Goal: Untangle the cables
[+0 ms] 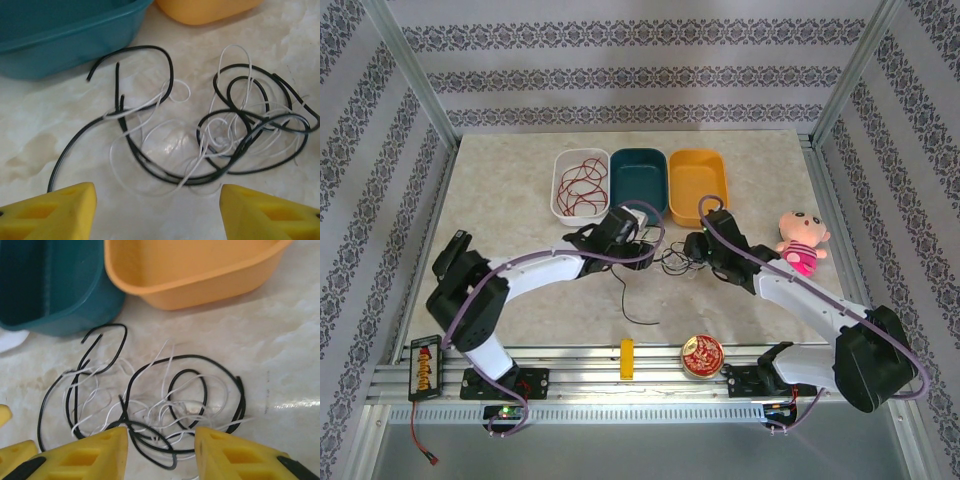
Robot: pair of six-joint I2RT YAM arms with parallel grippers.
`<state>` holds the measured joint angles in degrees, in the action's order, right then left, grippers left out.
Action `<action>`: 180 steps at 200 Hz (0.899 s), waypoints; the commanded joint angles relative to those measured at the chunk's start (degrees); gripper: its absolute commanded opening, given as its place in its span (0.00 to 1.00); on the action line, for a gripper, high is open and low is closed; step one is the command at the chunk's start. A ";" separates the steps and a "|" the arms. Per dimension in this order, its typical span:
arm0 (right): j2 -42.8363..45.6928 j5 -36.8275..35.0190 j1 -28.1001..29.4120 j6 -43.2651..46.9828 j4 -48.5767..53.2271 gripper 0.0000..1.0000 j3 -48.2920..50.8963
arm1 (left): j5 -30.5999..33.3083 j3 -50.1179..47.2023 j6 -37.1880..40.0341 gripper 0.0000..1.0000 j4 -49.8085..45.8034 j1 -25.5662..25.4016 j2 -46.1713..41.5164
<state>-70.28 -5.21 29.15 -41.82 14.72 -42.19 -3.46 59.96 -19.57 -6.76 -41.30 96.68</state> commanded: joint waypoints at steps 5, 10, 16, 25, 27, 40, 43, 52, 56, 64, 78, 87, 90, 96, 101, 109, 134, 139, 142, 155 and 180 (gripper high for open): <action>-1.00 4.02 -2.12 -1.92 -1.78 0.41 1.61 | -2.45 4.48 2.87 0.59 0.71 -0.84 3.74; -1.16 4.28 -2.47 -2.10 -1.99 0.41 1.81 | -2.52 5.14 2.96 0.57 0.63 -0.80 4.35; -1.26 4.63 -2.91 -2.16 -2.19 0.42 2.06 | -2.70 5.83 3.04 0.55 0.32 -0.80 5.06; -1.44 5.15 -3.56 -2.34 -2.52 0.41 2.50 | -2.70 6.68 3.22 0.53 -0.14 -0.80 6.05; -1.44 5.24 -3.68 -2.37 -2.71 0.42 2.65 | -2.80 6.82 3.22 0.53 -0.17 -0.80 6.28; -1.53 5.97 -4.61 -2.71 -3.25 0.42 3.37 | -3.57 7.67 3.49 0.49 -0.68 -0.80 7.40; -1.57 6.15 -4.82 -2.69 -3.38 0.42 3.49 | -3.79 7.95 3.49 0.48 -0.81 -0.84 7.71; -1.69 6.59 -5.34 -2.83 -3.73 0.42 3.90 | -4.24 8.60 3.74 0.46 -1.26 -0.80 8.48; -1.71 6.80 -5.56 -2.91 -3.82 0.42 4.02 | -4.41 8.95 3.86 0.46 -1.48 -0.80 8.88; -1.76 7.00 -5.91 -2.91 -4.01 0.42 4.26 | -4.73 9.46 4.00 0.44 -1.90 -0.80 9.49; -1.87 7.01 -6.19 -2.81 -4.13 0.43 4.44 | -5.09 10.31 4.10 0.42 -2.46 -0.80 10.33; -1.88 7.06 -6.36 -2.82 -4.14 0.43 4.49 | -5.40 10.83 4.16 0.41 -2.97 -0.80 10.67; -1.87 7.11 -6.42 -2.83 -4.14 0.44 4.53 | -5.49 10.91 4.19 0.41 -3.19 -0.80 10.73; -1.97 7.14 -6.47 -2.87 -4.18 0.44 4.58 | -5.85 11.04 4.19 0.41 -3.27 -0.80 10.82; -2.04 7.11 -6.56 -2.83 -4.12 0.45 4.62 | -6.17 11.05 4.19 0.41 -3.46 -0.80 10.81; -2.21 7.14 -6.65 -2.80 -4.17 0.45 4.71 | -6.63 11.05 4.20 0.41 -3.60 -0.80 10.76; -2.90 7.39 -7.16 -2.71 -4.24 0.47 4.84 | -7.31 10.92 4.74 0.41 -5.09 -1.01 10.76; -3.14 7.41 -7.18 -2.74 -4.31 0.48 4.84 | -7.35 10.75 4.87 0.41 -5.34 -1.04 10.69; -3.19 7.44 -7.25 -2.72 -4.31 0.47 4.84 | -7.36 10.68 4.94 0.41 -5.48 -1.06 10.75; -3.46 7.46 -7.35 -2.67 -4.43 0.48 4.98 | -7.17 10.44 5.40 0.41 -5.95 -1.24 10.86; -4.13 7.58 -7.35 -2.83 -4.91 0.53 5.02 | -6.45 10.79 6.03 0.41 -6.53 -1.33 11.76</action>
<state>-73.69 1.67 22.24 -43.83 10.85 -37.95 -9.91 69.69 -15.38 -10.50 -41.67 106.91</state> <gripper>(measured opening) 0.510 0.411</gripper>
